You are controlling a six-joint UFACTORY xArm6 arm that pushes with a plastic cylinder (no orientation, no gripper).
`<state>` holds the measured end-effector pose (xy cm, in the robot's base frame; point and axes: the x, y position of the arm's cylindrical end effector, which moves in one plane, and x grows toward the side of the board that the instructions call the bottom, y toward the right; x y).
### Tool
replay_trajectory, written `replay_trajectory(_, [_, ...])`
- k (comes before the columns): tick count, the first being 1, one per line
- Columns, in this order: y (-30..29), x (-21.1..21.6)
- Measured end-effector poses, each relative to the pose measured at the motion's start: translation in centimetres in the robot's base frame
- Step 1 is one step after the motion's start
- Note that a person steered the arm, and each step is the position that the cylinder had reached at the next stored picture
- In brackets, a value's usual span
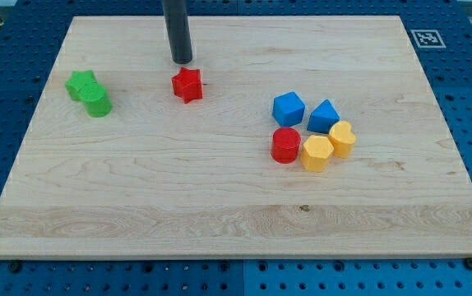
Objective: Move your arm diagonal to the green star
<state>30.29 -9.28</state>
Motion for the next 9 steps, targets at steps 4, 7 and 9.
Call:
replay_trajectory(4, [0.0,-0.3])
replay_trajectory(7, [0.0,-1.7])
replay_trajectory(9, [0.0,-3.4])
